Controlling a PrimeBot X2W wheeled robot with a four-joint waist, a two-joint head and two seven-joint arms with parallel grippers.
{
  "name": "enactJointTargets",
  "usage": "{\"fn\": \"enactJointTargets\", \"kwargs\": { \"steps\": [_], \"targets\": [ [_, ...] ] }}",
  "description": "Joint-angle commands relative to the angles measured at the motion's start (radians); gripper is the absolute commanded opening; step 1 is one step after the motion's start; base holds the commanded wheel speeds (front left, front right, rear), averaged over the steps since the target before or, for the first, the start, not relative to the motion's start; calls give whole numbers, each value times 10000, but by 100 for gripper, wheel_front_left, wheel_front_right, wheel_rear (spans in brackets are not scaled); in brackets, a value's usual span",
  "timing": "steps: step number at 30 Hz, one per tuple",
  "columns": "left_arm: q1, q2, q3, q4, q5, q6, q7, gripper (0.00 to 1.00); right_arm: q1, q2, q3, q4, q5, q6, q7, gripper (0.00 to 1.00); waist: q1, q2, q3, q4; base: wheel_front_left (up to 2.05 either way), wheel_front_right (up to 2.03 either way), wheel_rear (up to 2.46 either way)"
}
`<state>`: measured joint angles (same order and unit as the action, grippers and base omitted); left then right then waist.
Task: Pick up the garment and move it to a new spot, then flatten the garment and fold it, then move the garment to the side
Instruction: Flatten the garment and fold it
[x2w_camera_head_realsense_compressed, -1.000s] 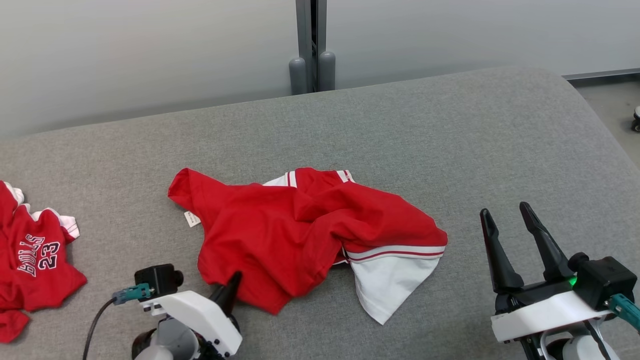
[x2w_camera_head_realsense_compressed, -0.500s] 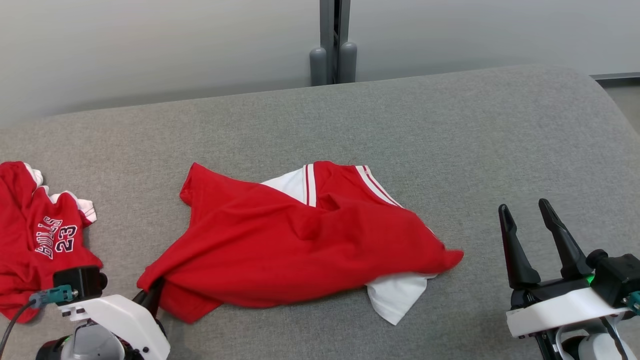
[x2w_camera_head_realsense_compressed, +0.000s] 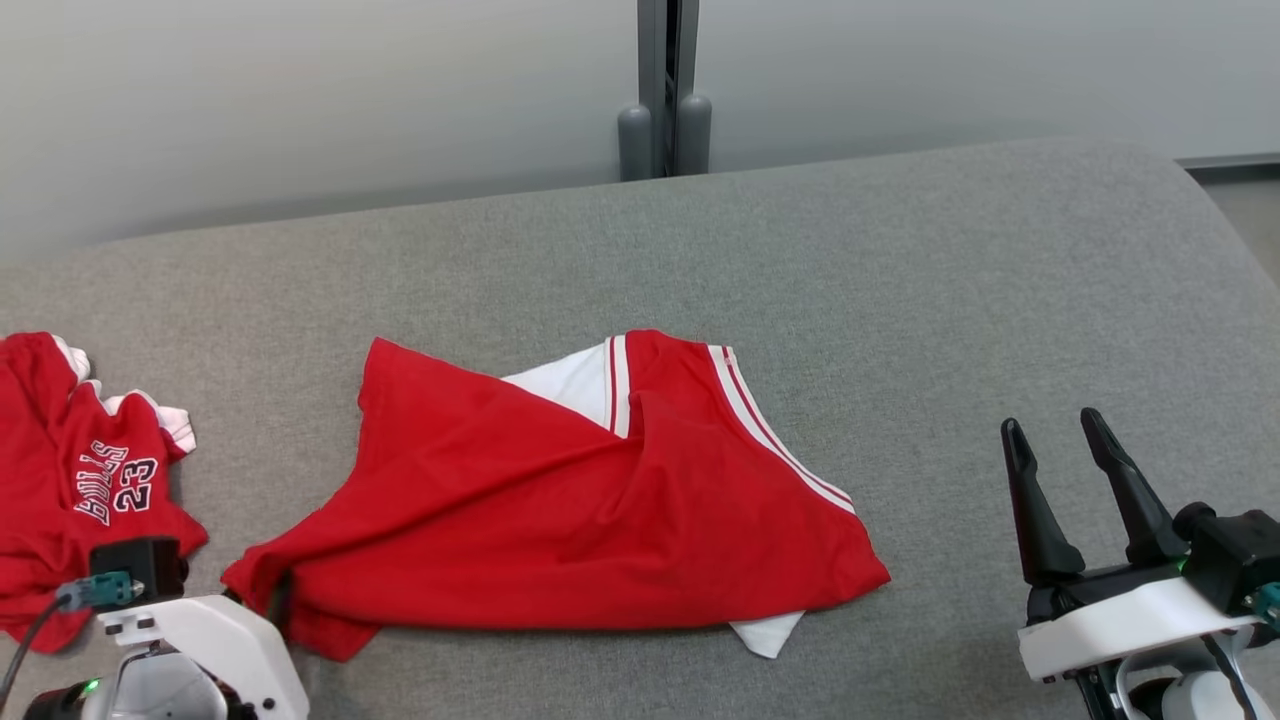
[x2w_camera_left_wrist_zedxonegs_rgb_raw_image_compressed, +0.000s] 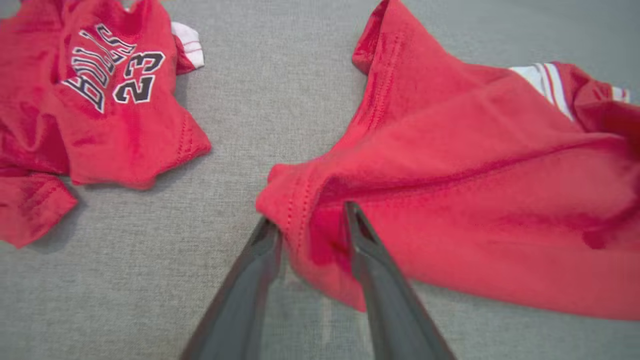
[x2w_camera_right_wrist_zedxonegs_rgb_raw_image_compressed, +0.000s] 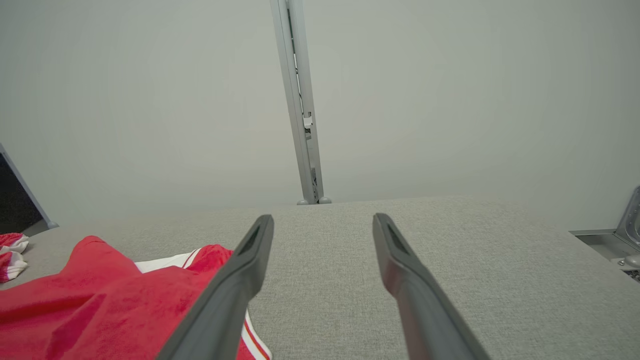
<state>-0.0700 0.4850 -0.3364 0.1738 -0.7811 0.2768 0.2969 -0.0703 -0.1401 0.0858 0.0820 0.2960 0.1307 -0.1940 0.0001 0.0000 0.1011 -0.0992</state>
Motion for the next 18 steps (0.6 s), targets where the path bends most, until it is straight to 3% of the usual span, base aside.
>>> {"fn": "enactJointTargets", "kwargs": {
  "steps": [1, 12, 18],
  "targets": [
    [-30, -147, 24, -83, 91, 10, -279, 100, 119, -40, 7, 56, 15, 1, 56, 100, -1, 0, -218, 46, 0, 0, 0],
    [666, -839, -18, -1762, 1087, 903, -2448, 100, 431, 25, -2, -5, 32, 1, 173, 100, -1, 0, -760, 317, 0, 0, 0],
    [837, -1431, -226, -2013, 1221, 771, -3418, 100, 573, 81, -102, -29, 127, 1, 178, 100, -1, 0, -706, 430, 0, 0, 0]
  ]
}}
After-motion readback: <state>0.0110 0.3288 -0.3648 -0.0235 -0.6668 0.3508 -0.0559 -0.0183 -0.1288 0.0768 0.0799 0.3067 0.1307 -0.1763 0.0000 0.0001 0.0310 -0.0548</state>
